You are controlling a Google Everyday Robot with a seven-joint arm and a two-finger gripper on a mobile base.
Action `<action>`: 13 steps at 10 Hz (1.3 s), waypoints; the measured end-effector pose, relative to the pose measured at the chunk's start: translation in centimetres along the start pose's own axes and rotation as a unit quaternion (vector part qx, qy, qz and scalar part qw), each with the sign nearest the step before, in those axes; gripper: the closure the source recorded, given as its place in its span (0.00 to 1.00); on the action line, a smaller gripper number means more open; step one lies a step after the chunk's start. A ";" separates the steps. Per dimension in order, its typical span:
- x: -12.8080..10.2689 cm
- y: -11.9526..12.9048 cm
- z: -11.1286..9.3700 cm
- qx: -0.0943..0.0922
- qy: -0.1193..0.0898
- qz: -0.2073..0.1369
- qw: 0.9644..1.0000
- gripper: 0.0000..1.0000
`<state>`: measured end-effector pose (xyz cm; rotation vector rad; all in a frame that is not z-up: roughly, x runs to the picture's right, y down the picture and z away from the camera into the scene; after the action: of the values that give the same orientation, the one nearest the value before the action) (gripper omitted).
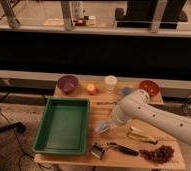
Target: Place towel in red bowl
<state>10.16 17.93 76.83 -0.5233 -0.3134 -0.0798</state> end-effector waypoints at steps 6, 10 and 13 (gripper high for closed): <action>0.2 0.2 -5.4 0.036 -0.010 0.011 0.999 0.96; 0.8 0.2 -7.5 0.057 -0.011 0.013 0.998 0.96; 0.7 -0.7 -8.4 0.072 -0.008 0.006 0.997 0.96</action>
<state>13.05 13.06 70.53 -0.3838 -0.3281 -0.0409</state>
